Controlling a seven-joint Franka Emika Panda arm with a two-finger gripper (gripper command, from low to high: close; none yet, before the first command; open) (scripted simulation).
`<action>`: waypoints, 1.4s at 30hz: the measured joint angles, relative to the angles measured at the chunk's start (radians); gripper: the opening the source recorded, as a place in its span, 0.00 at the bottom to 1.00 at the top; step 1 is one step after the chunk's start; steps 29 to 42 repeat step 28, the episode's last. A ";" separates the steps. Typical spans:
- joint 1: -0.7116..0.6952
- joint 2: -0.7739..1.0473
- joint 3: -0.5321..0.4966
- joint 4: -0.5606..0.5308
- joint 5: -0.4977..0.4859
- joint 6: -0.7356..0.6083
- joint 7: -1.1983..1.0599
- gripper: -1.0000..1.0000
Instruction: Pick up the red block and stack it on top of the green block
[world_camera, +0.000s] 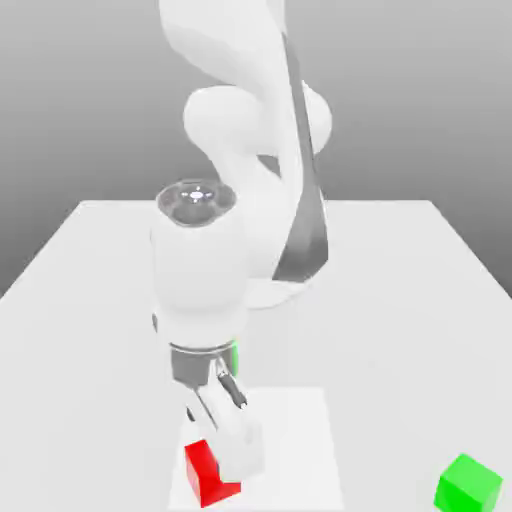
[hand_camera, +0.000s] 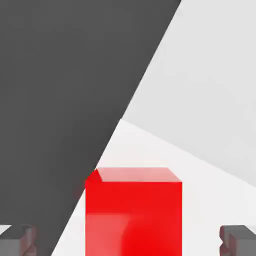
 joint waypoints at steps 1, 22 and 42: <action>0.000 0.000 0.000 0.000 0.000 0.000 0.000 0.00; 0.250 -0.050 0.257 0.185 -0.057 -0.262 -0.103 0.00; 0.338 0.070 0.229 0.237 -0.149 -0.206 -0.063 1.00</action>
